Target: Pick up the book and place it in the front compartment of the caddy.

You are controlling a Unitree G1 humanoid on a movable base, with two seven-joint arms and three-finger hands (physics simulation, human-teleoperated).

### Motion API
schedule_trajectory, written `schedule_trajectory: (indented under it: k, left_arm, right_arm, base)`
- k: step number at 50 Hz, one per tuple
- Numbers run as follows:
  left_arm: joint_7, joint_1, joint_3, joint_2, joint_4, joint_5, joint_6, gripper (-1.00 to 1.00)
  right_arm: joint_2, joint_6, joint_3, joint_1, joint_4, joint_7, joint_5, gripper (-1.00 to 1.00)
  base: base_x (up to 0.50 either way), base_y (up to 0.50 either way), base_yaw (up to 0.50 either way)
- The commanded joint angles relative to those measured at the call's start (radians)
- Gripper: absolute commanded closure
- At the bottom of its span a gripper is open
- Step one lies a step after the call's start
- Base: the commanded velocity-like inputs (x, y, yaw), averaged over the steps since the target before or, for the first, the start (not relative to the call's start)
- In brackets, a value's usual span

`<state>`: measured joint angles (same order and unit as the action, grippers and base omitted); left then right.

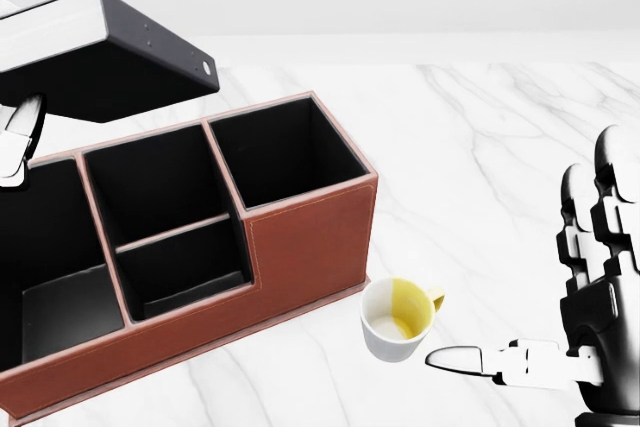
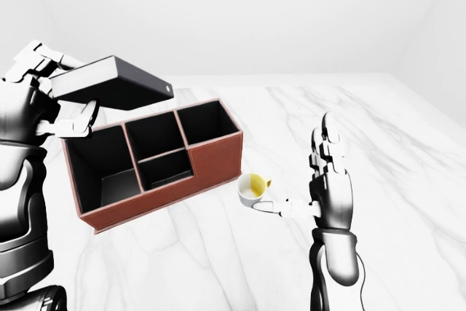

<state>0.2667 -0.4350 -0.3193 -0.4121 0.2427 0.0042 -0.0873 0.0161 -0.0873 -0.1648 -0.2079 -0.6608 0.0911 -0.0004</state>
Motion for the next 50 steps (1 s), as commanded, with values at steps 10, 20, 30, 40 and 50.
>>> schedule_trajectory:
  k: [10, 20, 30, 40, 50]
  left_arm:
    - [-0.034, 0.044, -0.039, 0.004, -0.016, 0.018, 0.000, 0.94]
    - [-0.038, 0.052, -0.032, 0.012, -0.047, 0.037, 0.000, 0.94]
    - [-0.041, 0.049, -0.020, 0.017, -0.063, 0.047, 0.000, 0.94]
    - [-0.052, 0.040, 0.005, 0.036, -0.147, 0.062, 0.000, 0.94]
    - [-0.065, 0.040, 0.010, 0.043, -0.187, 0.056, 0.000, 0.94]
  right_arm:
    - [0.004, 0.000, 0.002, -0.012, -0.004, 0.003, -0.001, -0.99]
    - [0.004, 0.000, -0.007, -0.014, -0.010, 0.006, 0.002, -0.99]
    - [0.004, 0.000, -0.007, -0.008, -0.014, 0.006, 0.002, -0.99]
    - [0.003, 0.000, -0.015, -0.004, -0.013, 0.007, 0.005, -0.99]
    - [0.005, 0.000, -0.020, -0.013, -0.007, 0.011, 0.008, -0.99]
  base:
    - [0.00, 0.00, 0.00]
    - [0.00, 0.00, 0.00]
    - [0.00, 0.00, 0.00]
    - [0.00, 0.00, 0.00]
    - [0.00, 0.00, 0.00]
